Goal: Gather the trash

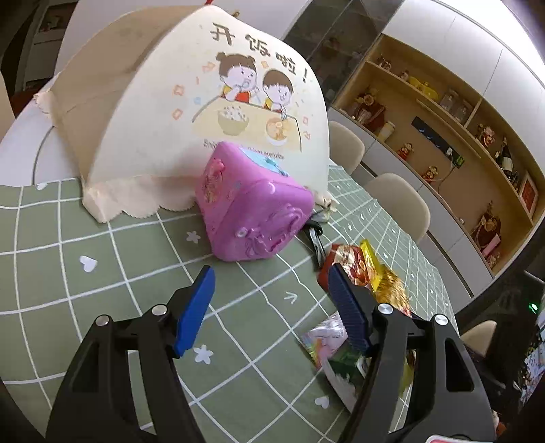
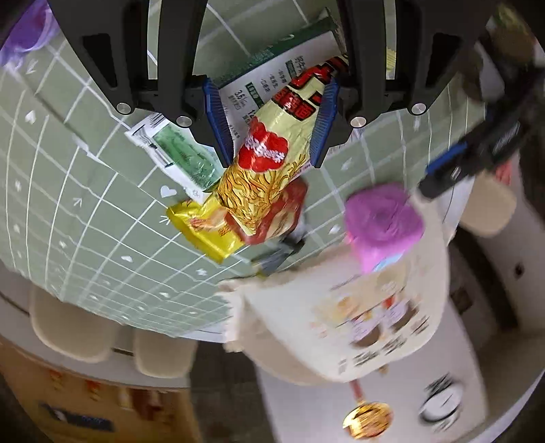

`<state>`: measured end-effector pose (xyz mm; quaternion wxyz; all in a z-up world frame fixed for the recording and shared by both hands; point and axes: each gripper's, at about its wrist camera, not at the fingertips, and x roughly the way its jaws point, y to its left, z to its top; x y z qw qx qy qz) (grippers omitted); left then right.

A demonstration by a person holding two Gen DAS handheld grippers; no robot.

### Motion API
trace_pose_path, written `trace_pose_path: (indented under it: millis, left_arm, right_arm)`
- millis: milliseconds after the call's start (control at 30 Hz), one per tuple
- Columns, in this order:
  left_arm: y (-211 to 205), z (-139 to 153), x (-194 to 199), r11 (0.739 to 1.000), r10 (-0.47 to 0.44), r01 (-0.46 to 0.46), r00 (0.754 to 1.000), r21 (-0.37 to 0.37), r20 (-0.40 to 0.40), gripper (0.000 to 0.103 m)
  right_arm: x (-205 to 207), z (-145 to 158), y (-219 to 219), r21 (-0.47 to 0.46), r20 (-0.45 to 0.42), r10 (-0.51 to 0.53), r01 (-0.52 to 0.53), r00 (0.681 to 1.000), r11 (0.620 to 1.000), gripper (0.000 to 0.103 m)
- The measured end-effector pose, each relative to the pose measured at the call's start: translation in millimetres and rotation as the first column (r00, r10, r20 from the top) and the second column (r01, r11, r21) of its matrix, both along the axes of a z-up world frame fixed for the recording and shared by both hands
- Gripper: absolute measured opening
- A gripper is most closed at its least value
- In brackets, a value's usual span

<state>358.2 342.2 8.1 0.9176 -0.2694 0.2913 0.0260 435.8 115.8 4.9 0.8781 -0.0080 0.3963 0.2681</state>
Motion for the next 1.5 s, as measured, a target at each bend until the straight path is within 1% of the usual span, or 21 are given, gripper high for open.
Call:
trace_pose_path:
  millis: [200,300,400,467,533,567,600,633,667,733,800,833,933,1000,1033,1100,1200,1300,1333,1367,1500]
  left_arm:
    - [-10.4,-1.9,2.5,0.999,-0.049,0.049,0.999,0.016,-0.009,0.065]
    - [-22.6,-1.4,4.7,0.993,-0.114,0.114,0.993,0.025,-0.009,0.065]
    - [-38.3,0.1,3.6,0.982,-0.184,0.184,0.983,0.034,-0.006,0.065]
    - [-49.1,2.5,-1.5,0.976,-0.212,0.212,0.977,0.047,-0.007,0.065]
    - [-52.5,6.3,-9.8,0.979,-0.198,0.198,0.98,0.047,-0.005,0.065]
    - [-52.0,7.8,-13.6,0.982,-0.186,0.186,0.983,0.046,-0.004,0.065]
    - [-51.7,9.6,-18.0,0.984,-0.175,0.175,0.985,0.047,-0.001,0.065]
    - [-51.4,12.0,-23.0,0.985,-0.166,0.166,0.986,0.052,0.001,0.065]
    - [-52.0,14.1,-27.5,0.985,-0.163,0.163,0.987,0.063,0.001,0.065]
    - [-55.9,16.0,-33.2,0.979,-0.181,0.182,0.983,0.09,-0.009,0.065]
    - [-65.3,14.0,-35.2,0.962,-0.241,0.243,0.97,0.123,-0.031,0.068]
    - [-73.8,11.9,-33.4,0.945,-0.29,0.294,0.956,0.144,-0.051,0.069]
    - [-102.1,6.3,-22.7,0.875,-0.428,0.442,0.897,0.199,-0.113,0.069]
    - [-120.3,6.2,-16.7,0.837,-0.468,0.486,0.874,0.252,-0.132,0.069]
    - [-133.7,6.6,-10.7,0.809,-0.493,0.512,0.858,0.289,-0.142,0.069]
    - [-148.3,4.6,0.9,0.79,-0.508,0.533,0.846,0.301,-0.163,0.069]
    - [-165.0,-2.3,18.7,0.778,-0.498,0.543,0.84,0.316,-0.217,0.069]
    - [-174.4,-8.3,26.4,0.769,-0.474,0.536,0.844,0.348,-0.253,0.069]
    - [-174.5,-8.6,23.9,0.775,-0.457,0.523,0.851,0.353,-0.258,0.061]
    - [-173.3,-7.7,21.7,0.782,-0.453,0.517,0.855,0.349,-0.253,0.057]
    - [-163.2,-2.3,-4.2,0.818,-0.422,0.488,0.869,0.306,-0.258,0.052]
  right_arm:
    - [-35.5,5.5,-49.0,-0.023,-0.028,0.034,-0.035,0.999,0.999,0.023]
    - [-51.7,5.4,-76.6,-0.056,-0.012,0.01,-0.01,1.0,0.998,0.011]
    - [-62.0,6.3,-96.6,-0.068,0.016,-0.022,0.023,1.0,0.997,0.011]
    - [-65.7,9.0,-104.3,-0.026,0.02,-0.037,0.037,0.999,0.999,0.011]
    - [-64.2,10.0,-107.8,0.041,-0.007,-0.072,0.072,0.997,0.997,0.012]
    - [-62.0,8.5,-107.4,0.068,-0.033,-0.092,0.094,0.995,0.993,0.016]
    - [-60.5,6.7,-106.6,0.087,-0.052,-0.107,0.111,0.993,0.99,0.028]
    - [-58.4,4.4,-104.7,0.094,-0.066,-0.123,0.129,0.99,0.987,0.034]
    - [-58.1,2.4,-101.5,0.081,-0.065,-0.138,0.143,0.988,0.986,0.041]
    - [-68.0,0.9,-95.1,0.013,-0.003,-0.151,0.151,0.989,0.988,0.041]
    - [-80.7,0.9,-93.5,0.0,0.024,-0.116,0.116,0.993,0.993,0.041]
    - [-88.7,0.7,-96.0,0.004,0.025,-0.086,0.086,0.996,0.996,0.041]
    - [-112.2,3.2,-110.8,0.002,0.054,-0.037,0.037,0.998,0.999,0.041]
    - [-126.3,5.9,-122.0,-0.032,0.095,-0.036,0.039,0.995,0.999,0.041]
    - [-134.1,7.9,-129.1,-0.055,0.118,-0.043,0.05,0.992,0.997,0.041]
    - [-143.3,9.5,-140.2,-0.078,0.137,-0.047,0.058,0.989,0.995,0.041]
    - [-149.4,7.1,-158.7,-0.09,0.134,-0.072,0.084,0.988,0.992,0.041]
    - [-151.4,1.5,-168.6,-0.083,0.106,-0.062,0.071,0.992,0.994,0.041]
    - [-152.0,0.4,-168.8,-0.082,0.101,-0.049,0.058,0.994,0.995,0.041]
    - [-153.2,-0.2,-167.4,-0.086,0.103,-0.026,0.035,0.994,0.996,0.041]
    - [-153.9,-2.3,-153.6,-0.125,0.119,0.061,-0.046,0.991,0.991,0.041]
